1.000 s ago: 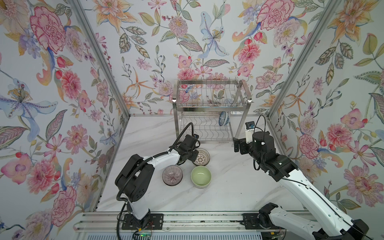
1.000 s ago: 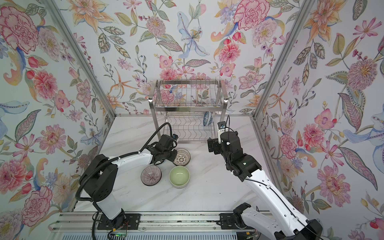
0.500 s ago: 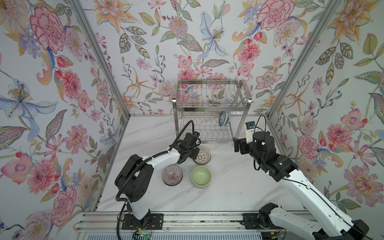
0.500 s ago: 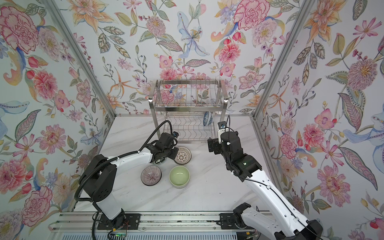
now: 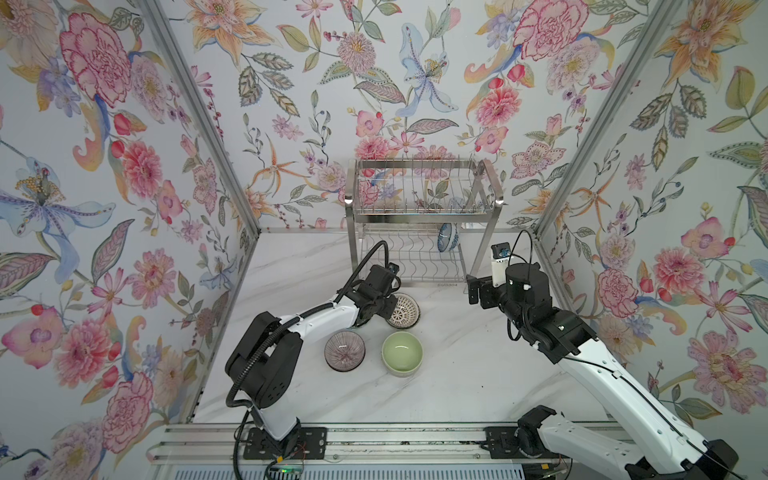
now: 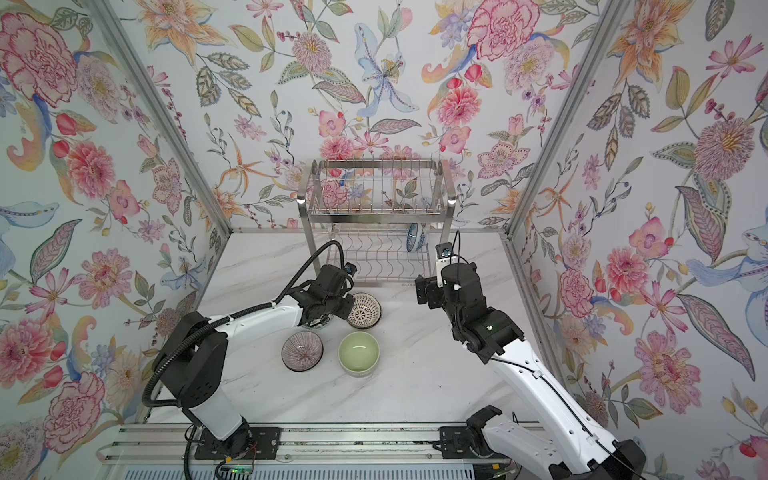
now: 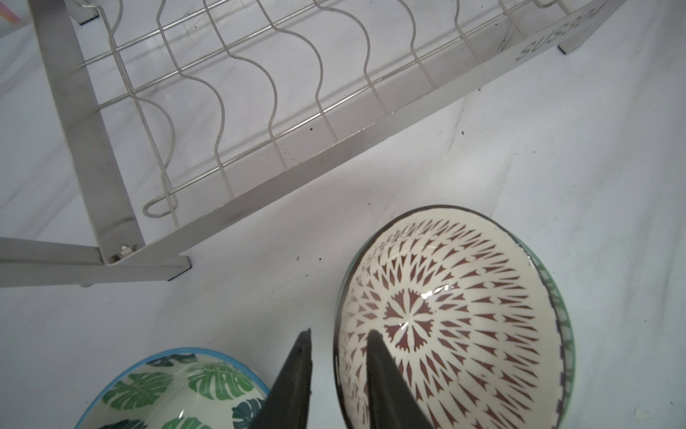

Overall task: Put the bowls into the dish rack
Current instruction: 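Close the left gripper on the maroon-patterned bowl rim and lift it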

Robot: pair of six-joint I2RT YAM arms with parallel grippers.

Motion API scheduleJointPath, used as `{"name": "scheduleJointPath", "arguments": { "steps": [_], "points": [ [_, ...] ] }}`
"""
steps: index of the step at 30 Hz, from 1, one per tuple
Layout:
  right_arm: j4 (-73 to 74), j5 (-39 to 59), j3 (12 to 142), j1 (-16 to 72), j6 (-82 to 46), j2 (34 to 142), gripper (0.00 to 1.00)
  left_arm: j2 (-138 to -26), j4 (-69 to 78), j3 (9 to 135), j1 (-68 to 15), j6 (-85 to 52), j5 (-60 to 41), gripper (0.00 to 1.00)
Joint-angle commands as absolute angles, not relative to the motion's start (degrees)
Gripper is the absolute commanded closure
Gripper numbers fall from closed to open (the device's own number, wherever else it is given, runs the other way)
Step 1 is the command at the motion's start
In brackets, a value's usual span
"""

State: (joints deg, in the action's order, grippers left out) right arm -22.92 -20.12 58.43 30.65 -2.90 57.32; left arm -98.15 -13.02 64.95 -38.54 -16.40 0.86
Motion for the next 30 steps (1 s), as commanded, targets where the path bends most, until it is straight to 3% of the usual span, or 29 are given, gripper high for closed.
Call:
{"name": "scheduleJointPath", "arguments": {
  "steps": [1, 8, 30],
  "points": [
    [-23.11, -20.57, 58.53, 30.26, -3.60, 56.78, 0.01, -96.83, -14.41, 66.58, -38.98, -15.83, 1.95, 0.64],
    [-23.12, -20.57, 58.62, 30.15, -3.23, 56.80, 0.01, -98.71, -14.55, 66.86, -39.01, -15.65, 1.18, 0.61],
    [-23.16, -20.49, 58.38, 29.89, -2.99, 57.40, 0.01, -101.52, -15.73, 68.48, -39.02, -15.73, 2.70, 0.80]
  ]
}}
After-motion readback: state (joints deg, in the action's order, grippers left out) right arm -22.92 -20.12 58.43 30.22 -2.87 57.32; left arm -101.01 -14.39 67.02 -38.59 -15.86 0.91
